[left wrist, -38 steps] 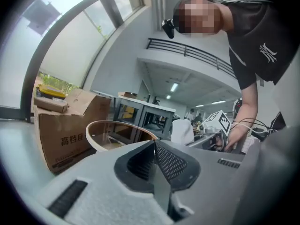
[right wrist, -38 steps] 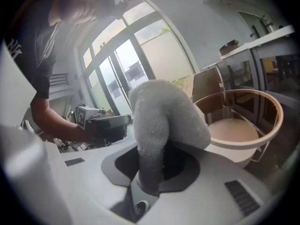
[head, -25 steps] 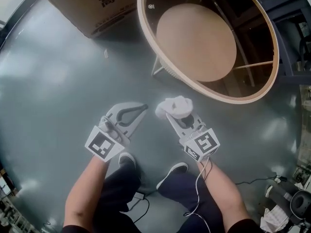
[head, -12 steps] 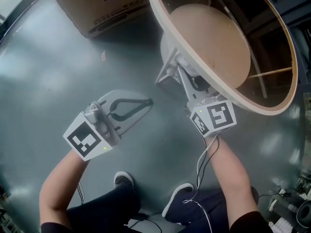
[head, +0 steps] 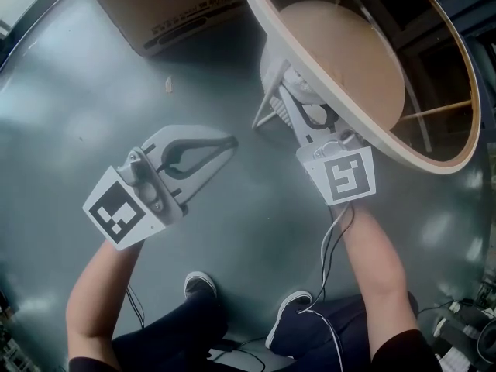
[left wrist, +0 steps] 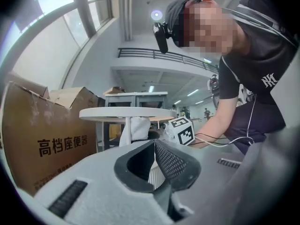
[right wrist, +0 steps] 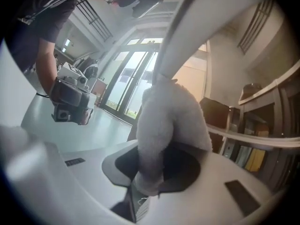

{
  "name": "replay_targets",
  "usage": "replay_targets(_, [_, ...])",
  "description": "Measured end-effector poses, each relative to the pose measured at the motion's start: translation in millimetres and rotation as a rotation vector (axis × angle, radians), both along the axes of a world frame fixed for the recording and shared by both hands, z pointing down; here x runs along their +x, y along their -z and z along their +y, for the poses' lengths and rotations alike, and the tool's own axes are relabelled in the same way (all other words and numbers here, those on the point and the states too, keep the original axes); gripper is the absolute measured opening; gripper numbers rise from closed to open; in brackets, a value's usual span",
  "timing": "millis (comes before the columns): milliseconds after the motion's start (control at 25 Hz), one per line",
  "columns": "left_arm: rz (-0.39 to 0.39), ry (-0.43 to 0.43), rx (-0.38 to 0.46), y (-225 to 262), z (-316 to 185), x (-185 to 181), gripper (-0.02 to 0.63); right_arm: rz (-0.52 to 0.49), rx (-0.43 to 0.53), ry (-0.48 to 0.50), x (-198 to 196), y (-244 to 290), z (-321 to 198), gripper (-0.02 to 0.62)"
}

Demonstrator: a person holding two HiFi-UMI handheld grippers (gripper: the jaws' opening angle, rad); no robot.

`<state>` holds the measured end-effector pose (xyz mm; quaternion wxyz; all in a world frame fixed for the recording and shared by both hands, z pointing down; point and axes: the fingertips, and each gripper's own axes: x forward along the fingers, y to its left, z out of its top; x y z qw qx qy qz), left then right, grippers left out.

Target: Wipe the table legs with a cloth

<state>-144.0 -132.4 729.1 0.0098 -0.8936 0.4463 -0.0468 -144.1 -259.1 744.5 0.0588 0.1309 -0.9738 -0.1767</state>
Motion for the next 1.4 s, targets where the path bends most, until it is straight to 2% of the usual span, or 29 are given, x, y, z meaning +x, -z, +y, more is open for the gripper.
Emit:
replay_targets(240, [-0.008, 0.007, -0.023, -12, -3, 2, 0.005, 0.014, 0.063, 0.050, 3, -7, 5, 0.083])
replay_targets(520, [-0.006, -0.009, -0.080, -37, -8, 8, 0.005, 0.082, 0.014, 0.060, 11, -49, 10, 0.083])
replay_targets(1400, [-0.020, -0.052, -0.146, -78, -5, 18, 0.005, 0.203, -0.191, -0.001, 11, -192, 21, 0.083])
